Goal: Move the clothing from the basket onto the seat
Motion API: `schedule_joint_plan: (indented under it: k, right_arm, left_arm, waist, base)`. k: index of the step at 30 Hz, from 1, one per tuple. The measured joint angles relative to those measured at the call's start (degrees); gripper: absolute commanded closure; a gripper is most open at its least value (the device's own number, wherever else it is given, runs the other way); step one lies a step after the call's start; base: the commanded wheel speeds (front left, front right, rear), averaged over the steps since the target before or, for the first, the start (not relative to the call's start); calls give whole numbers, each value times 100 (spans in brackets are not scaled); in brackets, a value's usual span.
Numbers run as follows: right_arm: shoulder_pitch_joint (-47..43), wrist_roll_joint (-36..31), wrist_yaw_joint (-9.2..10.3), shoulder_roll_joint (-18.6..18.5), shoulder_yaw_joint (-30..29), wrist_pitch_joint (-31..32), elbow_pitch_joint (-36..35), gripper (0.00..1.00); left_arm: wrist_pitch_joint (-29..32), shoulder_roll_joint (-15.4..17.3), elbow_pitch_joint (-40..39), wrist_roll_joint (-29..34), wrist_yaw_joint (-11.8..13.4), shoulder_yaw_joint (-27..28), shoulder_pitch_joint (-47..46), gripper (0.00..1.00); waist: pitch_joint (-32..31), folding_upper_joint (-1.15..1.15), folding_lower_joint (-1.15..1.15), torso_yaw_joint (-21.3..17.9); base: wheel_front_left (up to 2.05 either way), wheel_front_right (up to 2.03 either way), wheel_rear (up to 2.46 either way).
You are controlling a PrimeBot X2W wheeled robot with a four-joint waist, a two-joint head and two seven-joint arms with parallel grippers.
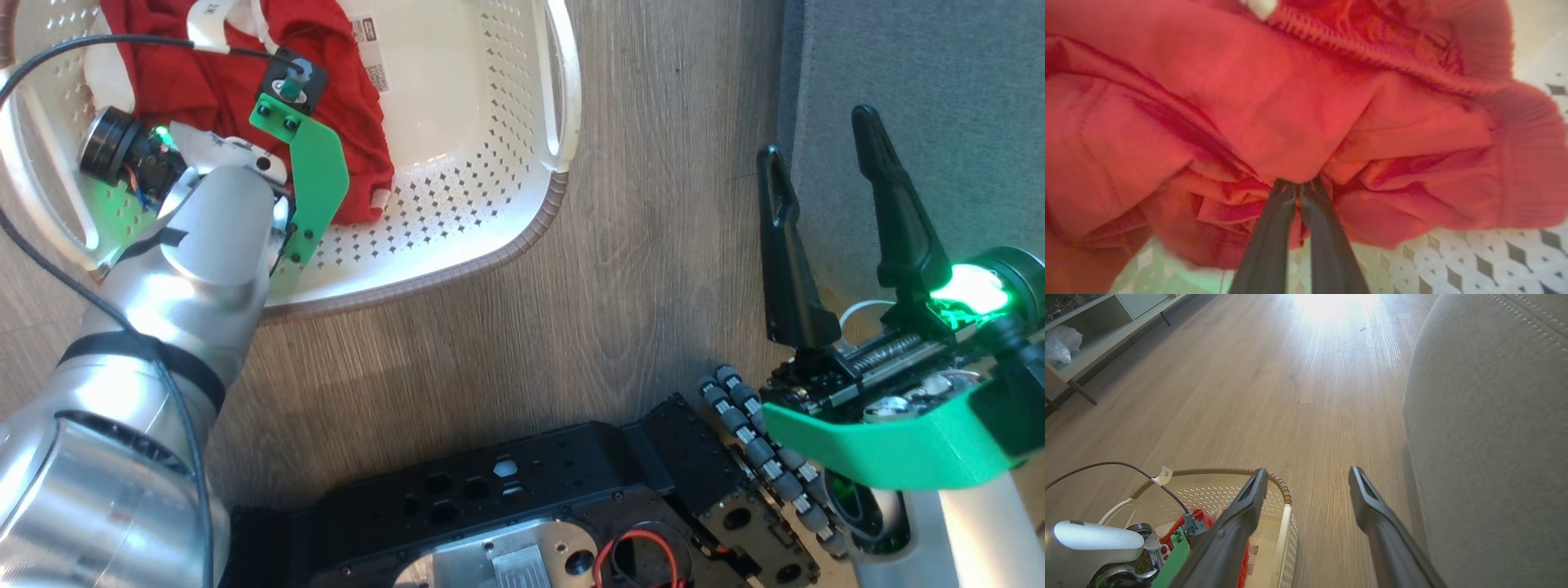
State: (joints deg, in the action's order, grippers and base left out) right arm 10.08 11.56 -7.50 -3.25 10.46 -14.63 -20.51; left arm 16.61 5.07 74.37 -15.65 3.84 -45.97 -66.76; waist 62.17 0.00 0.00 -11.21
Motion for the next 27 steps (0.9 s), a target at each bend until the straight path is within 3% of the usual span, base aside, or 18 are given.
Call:
schedule_joint_plan:
  k: [5, 15, 27]
  right_arm:
    - [293, 104, 0, 1, 91, 0, 113, 0]
    - [1015, 328, 0, 1, 129, 0, 589, 0]
    - [626, 294, 0, 1, 46, 0, 1655, 0]
  left_arm:
    - [-489, 0, 8, -127, 172, 116, 5, 100]
    - [-1185, 29, 7, -423, 188, 319, 210, 100]
    - [-2704, -154, 10, -821, 25, 448, 1611, 100]
  waist:
    - [-110, 0, 0, -34]
    - [-577, 0, 0, -135]
    - [-2380, 0, 0, 13]
  base:
    - [0, 0, 0]
    - [0, 0, 0]
    - [0, 0, 0]
